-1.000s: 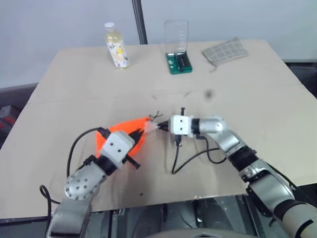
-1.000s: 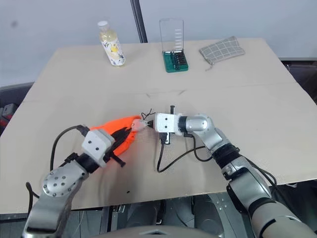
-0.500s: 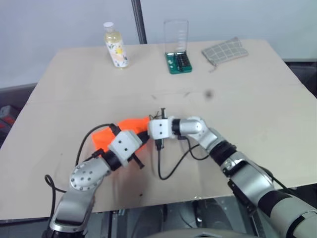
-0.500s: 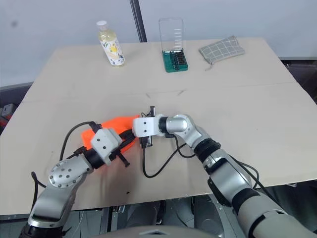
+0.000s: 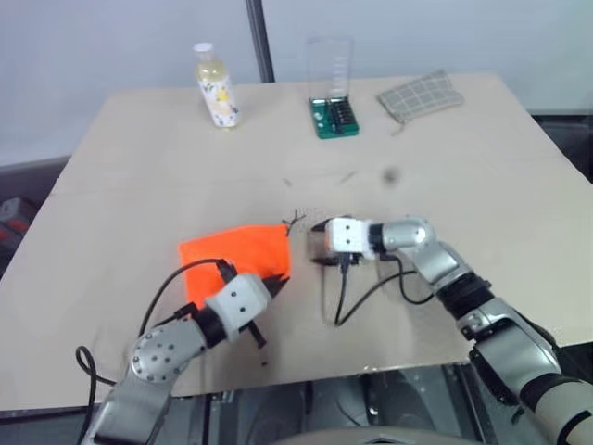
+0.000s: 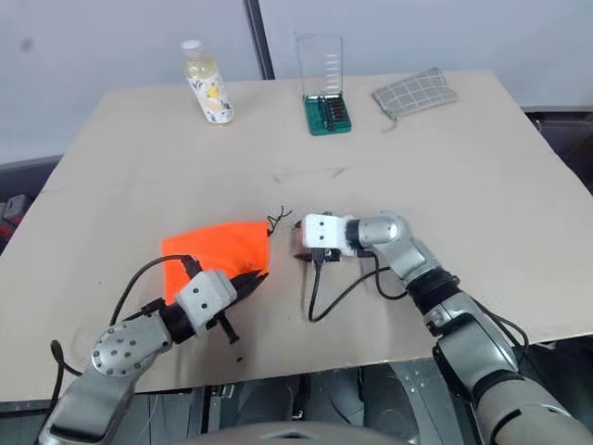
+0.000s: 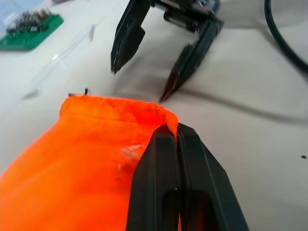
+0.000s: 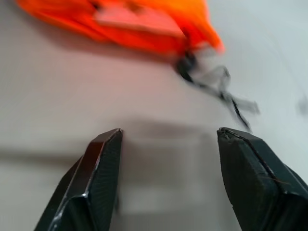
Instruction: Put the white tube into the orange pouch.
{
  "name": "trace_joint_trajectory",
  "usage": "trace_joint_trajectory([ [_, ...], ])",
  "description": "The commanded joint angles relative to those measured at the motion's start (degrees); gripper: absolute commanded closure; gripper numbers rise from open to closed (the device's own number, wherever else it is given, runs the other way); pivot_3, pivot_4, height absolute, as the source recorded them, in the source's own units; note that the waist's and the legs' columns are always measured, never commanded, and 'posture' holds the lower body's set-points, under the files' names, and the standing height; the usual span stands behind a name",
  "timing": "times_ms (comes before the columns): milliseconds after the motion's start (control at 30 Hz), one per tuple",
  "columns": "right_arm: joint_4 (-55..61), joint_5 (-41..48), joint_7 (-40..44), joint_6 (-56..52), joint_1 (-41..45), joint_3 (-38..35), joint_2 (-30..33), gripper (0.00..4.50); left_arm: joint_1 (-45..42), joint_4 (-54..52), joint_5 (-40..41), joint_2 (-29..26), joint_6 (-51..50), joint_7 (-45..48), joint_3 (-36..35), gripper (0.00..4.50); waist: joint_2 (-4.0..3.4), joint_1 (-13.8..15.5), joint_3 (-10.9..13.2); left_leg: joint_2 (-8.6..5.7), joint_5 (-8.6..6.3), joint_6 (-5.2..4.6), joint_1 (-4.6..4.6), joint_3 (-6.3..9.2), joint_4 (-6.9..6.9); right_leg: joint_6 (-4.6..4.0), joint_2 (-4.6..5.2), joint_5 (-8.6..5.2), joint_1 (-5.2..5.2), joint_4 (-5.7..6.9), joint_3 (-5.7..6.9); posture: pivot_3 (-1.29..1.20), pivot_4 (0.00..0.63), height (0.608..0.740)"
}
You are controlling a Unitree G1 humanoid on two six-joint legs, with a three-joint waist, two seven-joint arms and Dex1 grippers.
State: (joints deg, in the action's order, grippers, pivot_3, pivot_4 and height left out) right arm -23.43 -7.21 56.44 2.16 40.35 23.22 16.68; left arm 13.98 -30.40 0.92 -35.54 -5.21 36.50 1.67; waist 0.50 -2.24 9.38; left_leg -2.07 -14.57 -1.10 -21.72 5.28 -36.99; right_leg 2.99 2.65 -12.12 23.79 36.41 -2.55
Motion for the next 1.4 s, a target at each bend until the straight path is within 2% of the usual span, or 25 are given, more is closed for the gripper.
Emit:
trace_joint_trajectory([
  [33, 3.95, 3.72, -1.06, -10.3, 1.12, -4.46, -0.56, 1.31, -1.06, 0.29, -1.42, -0.97, 1.74, -0.21, -0.94, 4.5, 0.0, 0.0, 0.0, 0.01, 0.0, 0.0, -0.01, 0.0, -0.02, 0.0, 0.0, 0.0, 0.0, 0.02, 0.0, 0.0, 0.15, 0.74],
  [67, 4.2, 5.07, -2.46, -13.05, 1.76, -5.83, -1.88, 1.31, -1.17, 0.57, -1.72, -1.17, 2.06, -0.11, -0.92, 4.5, 0.0, -0.03, 0.0, 0.01, 0.0, 0.0, -0.01, 0.0, -0.03, -0.01, 0.0, 0.01, 0.0, 0.02, 0.0, 0.0, 0.15, 0.74],
  [200, -1.87, 12.5, -13.7, -24.02, 6.84, -14.47, -14.16, 1.31, -1.32, 2.29, -4.53, -1.81, 4.71, -0.05, 1.17, 4.5, -0.03, -0.7, 0.02, 0.07, 0.0, 0.0, 0.0, -0.17, 0.02, -0.04, -0.05, 0.03, 0.11, 0.05, -0.18, 0.0, 0.15, 0.74],
  [300, -8.39, 12.5, -17.96, -21.87, 9.03, -16.16, -18.84, 1.31, -1.68, 2.88, -5.18, -1.57, 5.54, -0.11, 1.9, 4.5, -0.03, -0.41, 0.01, 0.12, 0.0, 0.01, -0.01, -0.1, 0.14, -0.12, -0.09, 0.08, 0.21, 0.07, -0.11, 0.0, 0.15, 0.74],
  [433, -17.03, 10.81, -21.11, -16.0, 9.69, -14.52, -23.58, 1.31, -1.93, 2.95, -5.41, -1.26, 5.93, -0.25, 1.98, 4.5, -0.02, 0.14, 0.01, -0.01, 0.0, 0.02, -0.12, -0.02, 0.2, -0.12, 0.05, 0.08, 0.24, -0.01, -0.01, 0.0, 0.15, 0.74],
  [700, -29.55, 6.32, -26.0, -7.31, 9.65, -12.73, -23.64, 1.31, -0.62, 1.46, -4.94, -1.08, 5.46, -0.71, 0.8, 4.5, -0.04, -0.2, 0.0, -0.06, 0.0, 0.02, -0.04, -0.08, 0.3, -0.11, 0.05, 0.08, 0.27, 0.02, -0.05, 0.0, 0.15, 0.74],
  [1033, -30.04, 2.91, -25.34, -9.07, 6.53, -10.01, -21.25, 1.31, 0.39, 1.16, -5.18, -1.09, 6.02, -0.53, 0.69, 4.5, -0.04, -0.12, -0.12, -0.06, 0.03, 0.05, 0.34, -0.06, 0.24, -0.11, 0.01, 0.07, -0.06, 0.16, -0.03, 0.0, 0.15, 0.74],
  [1133, -30.53, 2.3, -26.03, -9.02, 5.96, -9.66, -21.18, 2.13, -0.28, 1.41, -5.15, -1.1, 5.91, -0.38, 0.82, 4.5, -0.05, -0.13, -0.13, -0.06, 0.03, 0.05, 0.43, -0.07, 0.25, -0.11, 0.01, 0.07, -0.12, 0.17, -0.04, 0.0, 0.15, 0.74],
  [1300, -29.39, 1.65, -26.22, -8.65, 4.8, -8.97, -20.75, 4.43, -0.63, 1.51, -4.73, -1.14, 5.83, -0.25, 0.32, 4.5, -0.06, -0.18, -0.15, -0.03, 0.03, 0.04, 0.9, -0.14, 0.3, -0.1, -0.01, 0.05, -0.48, 0.17, -0.11, 0.0, 0.15, 0.74],
  [1400, -27.82, 2.43, -26.32, -8.76, 3.92, -9.59, -20.67, 4.43, -0.65, 1.69, -4.78, -1.03, 5.88, -0.32, 0.34, 4.5, -0.05, -0.15, -0.16, -0.01, 0.03, 0.03, 0.96, -0.13, 0.3, -0.09, -0.04, 0.03, -0.53, 0.17, -0.11, 0.0, 0.15, 0.74],
])
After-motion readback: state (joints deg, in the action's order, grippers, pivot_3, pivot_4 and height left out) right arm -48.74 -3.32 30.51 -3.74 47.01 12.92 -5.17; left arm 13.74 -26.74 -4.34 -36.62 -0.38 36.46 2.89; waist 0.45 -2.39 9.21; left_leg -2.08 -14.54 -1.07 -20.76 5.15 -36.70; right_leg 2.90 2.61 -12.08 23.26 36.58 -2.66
